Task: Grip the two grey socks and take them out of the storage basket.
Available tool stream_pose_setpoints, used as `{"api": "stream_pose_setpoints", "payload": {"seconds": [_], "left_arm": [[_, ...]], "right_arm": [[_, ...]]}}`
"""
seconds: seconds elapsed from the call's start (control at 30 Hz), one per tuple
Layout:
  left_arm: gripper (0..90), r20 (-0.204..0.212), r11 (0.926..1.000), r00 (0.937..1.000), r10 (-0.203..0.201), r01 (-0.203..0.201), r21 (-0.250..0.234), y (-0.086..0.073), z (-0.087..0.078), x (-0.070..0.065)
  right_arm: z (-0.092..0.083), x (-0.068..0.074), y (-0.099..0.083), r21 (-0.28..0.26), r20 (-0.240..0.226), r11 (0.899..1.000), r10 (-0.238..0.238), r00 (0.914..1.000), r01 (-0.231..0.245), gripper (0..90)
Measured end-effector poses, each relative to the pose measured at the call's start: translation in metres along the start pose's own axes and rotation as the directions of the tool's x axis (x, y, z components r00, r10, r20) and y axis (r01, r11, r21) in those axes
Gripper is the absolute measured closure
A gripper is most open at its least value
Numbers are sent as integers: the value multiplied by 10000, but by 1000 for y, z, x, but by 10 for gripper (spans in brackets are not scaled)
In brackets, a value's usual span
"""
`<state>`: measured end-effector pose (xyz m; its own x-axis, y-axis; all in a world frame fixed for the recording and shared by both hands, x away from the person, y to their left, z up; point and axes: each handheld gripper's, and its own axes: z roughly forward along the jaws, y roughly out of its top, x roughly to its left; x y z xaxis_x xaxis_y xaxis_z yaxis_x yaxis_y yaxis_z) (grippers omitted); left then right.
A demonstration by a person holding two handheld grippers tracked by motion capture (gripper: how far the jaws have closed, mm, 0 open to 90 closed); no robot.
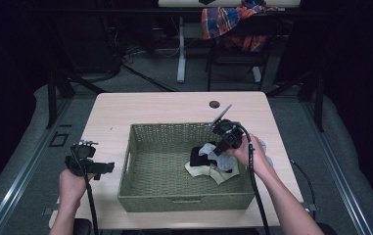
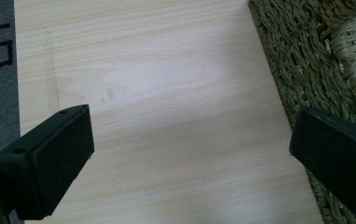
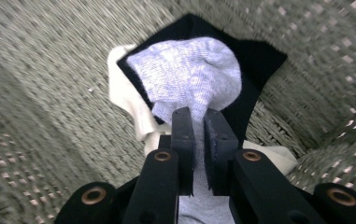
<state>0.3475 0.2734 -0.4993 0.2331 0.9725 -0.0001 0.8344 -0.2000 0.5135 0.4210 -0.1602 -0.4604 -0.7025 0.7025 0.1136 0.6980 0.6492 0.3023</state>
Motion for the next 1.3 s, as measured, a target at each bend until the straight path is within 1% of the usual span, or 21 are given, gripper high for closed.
{"api": "stream_pose_setpoints", "payload": {"seconds": [0.07,0.1,0.13,0.17,0.27,0.3,0.37,0.43,0.47,0.5,0.53,0.57,0.67,0.7,0.77,0.9,0.93,0.97,1.07,1.13,1.3], "left_arm": [[1,-14,10000,10000,-7,7,-5,0,0,0],[1,-11,10000,10000,-6,6,-1,0,0,0],[1,-11,10000,10000,-6,6,2,0,0,0],[1,-18,10000,10000,7,-7,-11,0,0,0],[1,-13,10000,10000,0,0,-12,0,0,0],[1,0,10000,10000,16,-16,1,0,0,0],[1,1,10000,10000,26,-26,4,0,0,0],[1,-10,10000,10000,27,-27,0,0,0,0],[1,-9,10000,10000,28,-28,1,0,0,0],[1,-16,10000,10000,29,-29,-3,0,0,0],[1,-26,10000,10000,21,-21,-14,0,1,0],[1,-27,10000,10000,24,-24,-15,0,1,0],[1,-29,10000,10000,28,-28,-8,0,1,0],[1,-20,10000,10000,40,-40,-2,0,1,0],[1,-39,10000,10000,33,-33,-5,0,0,0],[1,-45,10000,10000,39,-39,-1,0,0,-1],[1,-45,10000,10000,39,-39,-1,0,0,-1],[1,-50,10000,10000,45,-45,-3,0,0,-1],[1,-49,10000,10000,44,-44,-8,0,0,-1],[1,-50,10000,10000,29,-29,-2,0,0,0],[1,-43,10000,10000,44,-44,-1,0,1,-1]], "right_arm": [[-8,0,-1,-330,-105,9995,20,9999,-24,841],[-13,0,-1,-374,-178,9993,28,9998,-34,841],[-16,0,-1,-424,-143,9991,-73,9999,67,842],[-20,1,-2,-593,-152,9982,76,9999,-85,842],[-33,0,-3,-853,-244,9963,27,9997,-48,842],[-36,0,-4,-965,-233,9953,64,9997,-86,842],[-46,-1,-5,-1079,-210,9942,-16,9998,-7,842],[-51,-1,-6,-1351,-259,9908,30,9997,-65,841],[-55,-1,-6,-1382,-243,9904,-17,9997,-17,841],[-57,0,-7,-1543,-288,9878,152,9995,-195,841],[-61,0,-7,-1470,-180,9891,3,9998,-29,841],[-63,1,-8,-1626,-259,9866,81,9996,-122,841],[-71,1,-9,-1623,-80,9867,-54,10000,40,841],[-74,1,-10,-1774,-126,9841,-13,9999,-10,840],[-80,2,-11,-1895,-41,9819,17,10000,-25,840],[-89,2,-13,-1954,74,9807,-55,10000,69,841],[-92,2,-15,-2069,84,9784,16,10000,1,840],[-94,2,-16,-2031,147,9791,-24,9999,53,840],[-101,0,-20,-2253,237,9743,118,9996,-62,840],[-105,-3,-23,-2315,272,9728,174,9995,-107,840],[-116,-12,-32,-2465,386,9683,504,9980,-393,840]]}}
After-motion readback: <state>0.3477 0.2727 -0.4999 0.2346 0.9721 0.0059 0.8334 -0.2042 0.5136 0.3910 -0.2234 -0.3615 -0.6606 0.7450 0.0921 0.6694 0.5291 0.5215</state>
